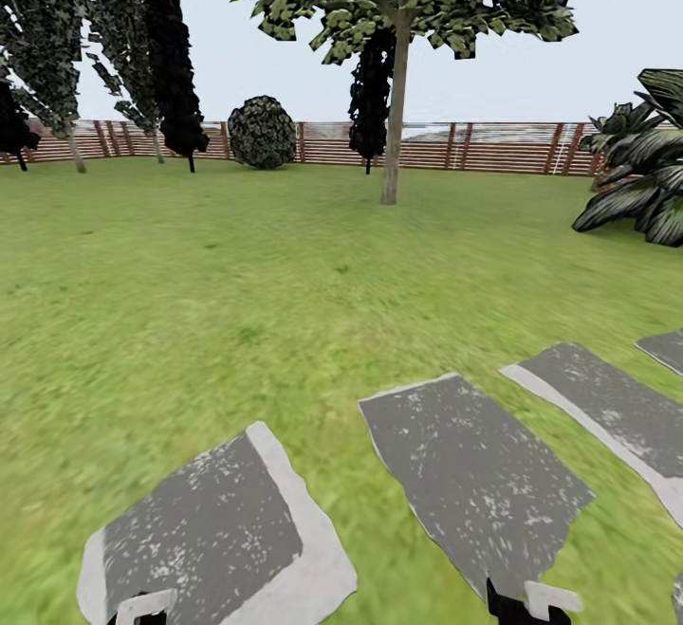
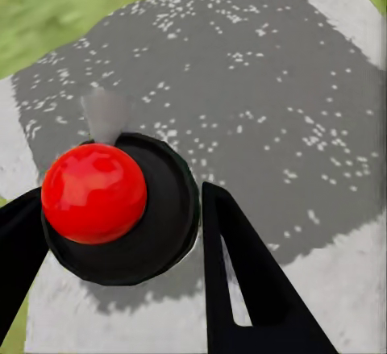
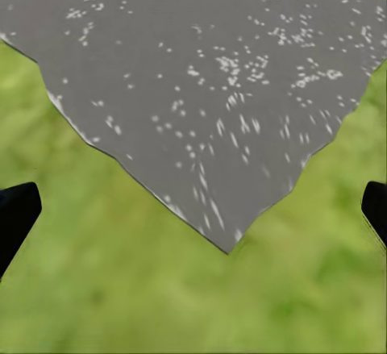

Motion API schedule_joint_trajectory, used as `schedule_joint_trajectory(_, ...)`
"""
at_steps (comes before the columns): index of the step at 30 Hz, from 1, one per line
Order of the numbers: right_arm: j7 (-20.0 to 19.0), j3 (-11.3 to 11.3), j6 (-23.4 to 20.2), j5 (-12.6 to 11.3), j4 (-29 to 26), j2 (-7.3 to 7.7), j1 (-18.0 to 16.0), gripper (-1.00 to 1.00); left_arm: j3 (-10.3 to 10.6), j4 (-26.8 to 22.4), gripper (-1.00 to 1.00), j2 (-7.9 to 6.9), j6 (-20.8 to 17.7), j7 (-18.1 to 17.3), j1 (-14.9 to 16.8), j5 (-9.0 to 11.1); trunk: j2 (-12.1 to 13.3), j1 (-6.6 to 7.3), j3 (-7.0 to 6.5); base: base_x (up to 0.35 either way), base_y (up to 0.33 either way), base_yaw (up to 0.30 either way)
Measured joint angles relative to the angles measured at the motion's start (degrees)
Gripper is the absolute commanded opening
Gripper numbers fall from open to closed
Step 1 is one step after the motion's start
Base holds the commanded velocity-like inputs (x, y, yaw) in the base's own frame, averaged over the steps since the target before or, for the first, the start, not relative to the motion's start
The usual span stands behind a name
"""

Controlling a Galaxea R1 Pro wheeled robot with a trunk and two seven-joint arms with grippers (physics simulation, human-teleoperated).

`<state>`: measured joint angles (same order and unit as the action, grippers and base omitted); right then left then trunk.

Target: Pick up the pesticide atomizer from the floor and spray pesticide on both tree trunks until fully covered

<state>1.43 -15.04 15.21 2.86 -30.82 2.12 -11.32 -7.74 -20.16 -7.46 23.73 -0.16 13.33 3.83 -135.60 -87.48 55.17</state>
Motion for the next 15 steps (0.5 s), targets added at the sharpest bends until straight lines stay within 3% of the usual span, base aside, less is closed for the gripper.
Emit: schedule_joint_trajectory(15, 0.0, 0.0, 0.0, 0.0, 0.0, 0.00, 0.0, 1.00, 0.0, 0.0, -1.00, 0.00, 0.0, 0.0, 0.0, 0.0, 0.0, 0.00, 0.00, 0.308, -0.101, 0.000)
